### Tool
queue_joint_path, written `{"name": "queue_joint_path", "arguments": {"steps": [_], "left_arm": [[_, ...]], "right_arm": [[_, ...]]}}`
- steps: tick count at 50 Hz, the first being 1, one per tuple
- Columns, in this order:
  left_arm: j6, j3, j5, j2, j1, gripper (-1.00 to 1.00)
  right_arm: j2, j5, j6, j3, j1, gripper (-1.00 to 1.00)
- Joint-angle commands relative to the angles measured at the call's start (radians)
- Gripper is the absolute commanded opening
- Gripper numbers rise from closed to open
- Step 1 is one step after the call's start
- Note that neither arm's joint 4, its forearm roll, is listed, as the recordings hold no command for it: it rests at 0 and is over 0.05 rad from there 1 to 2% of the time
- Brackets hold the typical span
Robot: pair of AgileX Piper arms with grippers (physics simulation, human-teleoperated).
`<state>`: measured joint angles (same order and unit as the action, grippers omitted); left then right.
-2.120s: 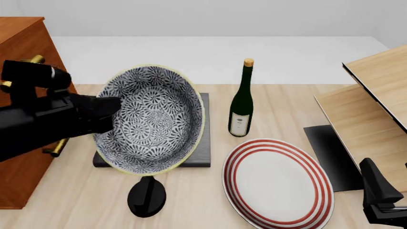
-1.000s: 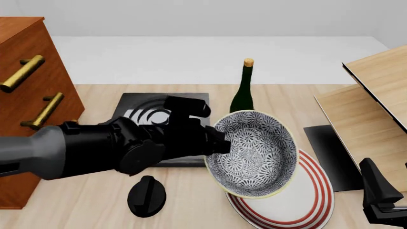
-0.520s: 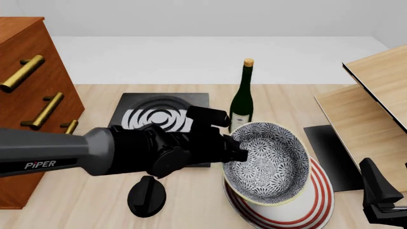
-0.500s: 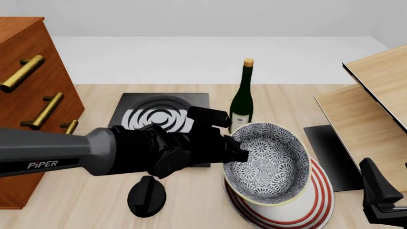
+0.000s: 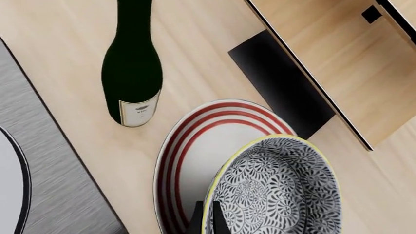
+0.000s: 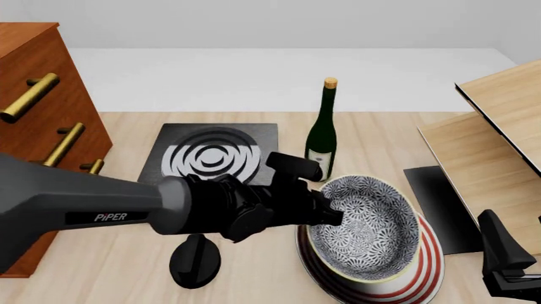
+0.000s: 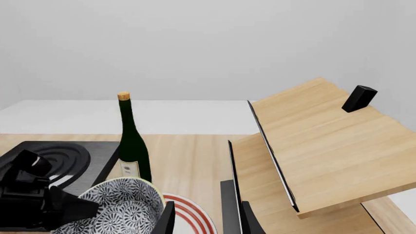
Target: Pick up the akita bowl and put it on the plate.
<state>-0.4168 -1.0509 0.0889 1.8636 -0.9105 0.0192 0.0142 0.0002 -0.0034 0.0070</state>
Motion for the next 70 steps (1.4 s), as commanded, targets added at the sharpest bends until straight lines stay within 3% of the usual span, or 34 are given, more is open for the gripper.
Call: {"name": "queue_joint_path", "arguments": {"steps": [1,41,42,62,70], "left_arm": [[0.008,-0.023,0.014,0.035,-0.005,-1.0],[0.012,-0.024,0.064,0.077,0.0,-1.0],[0.005,-0.021,0.062,0.069,-0.002,1.0],[0.046,0.08,0.001,-0.292,0.051,1.0],[0.057,0.131,0.002,-0.37,0.09,1.0]], "right_arm": [[0.0,0.0,0.0,0.0,0.0,1.0],[0.0,0.0,0.0,0.0,0.0,1.0],[0.0,0.0,0.0,0.0,0.0,1.0],[0.0,0.0,0.0,0.0,0.0,1.0],[0.0,0.0,0.0,0.0,0.0,1.0]]}}
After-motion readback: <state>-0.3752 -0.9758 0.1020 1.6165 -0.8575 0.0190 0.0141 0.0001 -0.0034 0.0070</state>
